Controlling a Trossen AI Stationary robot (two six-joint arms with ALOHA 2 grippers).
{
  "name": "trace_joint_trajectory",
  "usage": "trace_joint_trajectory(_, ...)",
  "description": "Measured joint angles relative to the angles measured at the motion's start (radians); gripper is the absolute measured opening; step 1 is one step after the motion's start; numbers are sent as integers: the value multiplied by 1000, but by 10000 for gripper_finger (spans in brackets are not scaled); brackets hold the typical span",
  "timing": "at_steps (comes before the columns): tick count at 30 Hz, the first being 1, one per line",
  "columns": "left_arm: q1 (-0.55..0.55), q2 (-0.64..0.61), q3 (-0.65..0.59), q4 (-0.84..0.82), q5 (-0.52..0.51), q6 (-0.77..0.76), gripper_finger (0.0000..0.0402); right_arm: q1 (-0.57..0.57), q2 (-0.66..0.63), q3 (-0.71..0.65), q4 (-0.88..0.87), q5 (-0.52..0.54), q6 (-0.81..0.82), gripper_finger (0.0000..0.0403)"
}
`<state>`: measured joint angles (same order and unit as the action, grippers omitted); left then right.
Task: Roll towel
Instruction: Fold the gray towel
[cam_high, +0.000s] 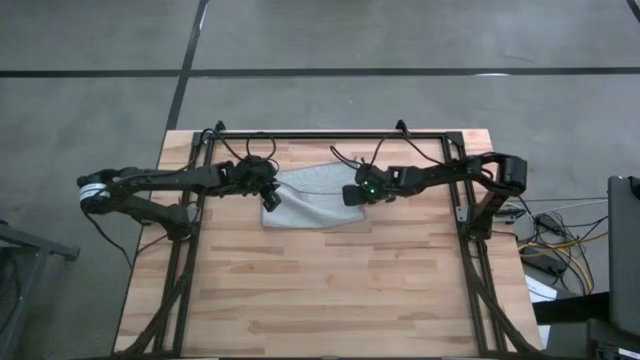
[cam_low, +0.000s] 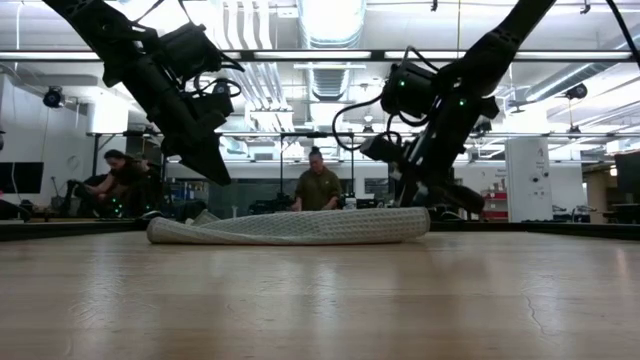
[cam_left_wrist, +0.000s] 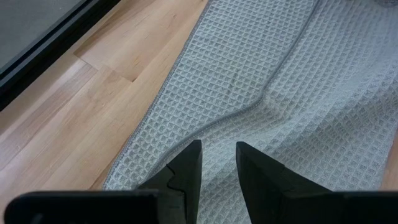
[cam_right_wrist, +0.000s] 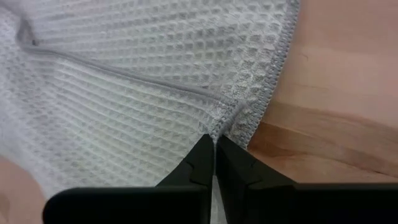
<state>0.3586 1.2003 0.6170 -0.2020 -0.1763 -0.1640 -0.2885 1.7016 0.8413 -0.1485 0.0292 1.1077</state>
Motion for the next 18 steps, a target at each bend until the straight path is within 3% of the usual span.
trace_joint_trajectory(18, 0, 0, 0, 0, 0, 0, 104, 0, -40, 0, -3, 42, 2, 9)
